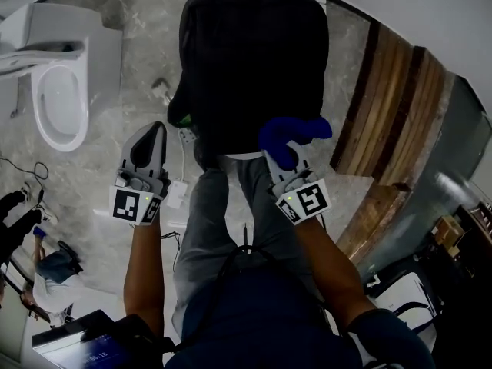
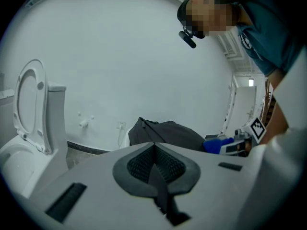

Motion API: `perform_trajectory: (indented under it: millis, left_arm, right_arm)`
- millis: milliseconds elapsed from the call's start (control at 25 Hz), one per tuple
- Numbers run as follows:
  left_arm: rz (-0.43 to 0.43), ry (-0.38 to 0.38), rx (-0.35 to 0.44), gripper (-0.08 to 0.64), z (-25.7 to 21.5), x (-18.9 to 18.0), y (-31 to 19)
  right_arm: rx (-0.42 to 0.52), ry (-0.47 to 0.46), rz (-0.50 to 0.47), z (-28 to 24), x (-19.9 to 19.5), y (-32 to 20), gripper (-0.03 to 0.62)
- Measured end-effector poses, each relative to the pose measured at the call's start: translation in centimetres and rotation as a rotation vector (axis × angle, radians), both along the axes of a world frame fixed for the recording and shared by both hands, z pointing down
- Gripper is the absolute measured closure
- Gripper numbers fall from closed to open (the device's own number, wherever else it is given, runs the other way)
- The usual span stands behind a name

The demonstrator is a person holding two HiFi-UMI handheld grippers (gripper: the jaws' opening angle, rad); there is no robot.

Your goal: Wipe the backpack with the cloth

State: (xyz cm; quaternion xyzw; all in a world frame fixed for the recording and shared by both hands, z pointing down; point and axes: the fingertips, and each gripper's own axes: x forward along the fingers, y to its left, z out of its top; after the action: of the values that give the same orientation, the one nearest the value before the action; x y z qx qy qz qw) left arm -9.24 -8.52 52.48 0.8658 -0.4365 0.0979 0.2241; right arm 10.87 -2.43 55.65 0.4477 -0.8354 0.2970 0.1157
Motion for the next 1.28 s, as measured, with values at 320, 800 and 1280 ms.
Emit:
perform_trajectory:
  millis: [320,800,1280]
  left_arm:
    - [-0.039,0.008,0.002,0.557,-0.2,-1.9,0.2]
    - [-0.105,0.013,0.008,0.557,-0.7,-4.3,0.2]
    - [-0.101,0.02,0.032,0.557,-1.4,-4.1,-0.7]
  right_arm:
    - [0.023,0.077,-0.453,0.7,-10.9,2.2,0.574]
    - [-0.141,0.146,-0.334,-1.5,-11.0,-7.0,0.574]
    - [-0.222,0.1,0.191,-2.1,7.6,-11.5,0.574]
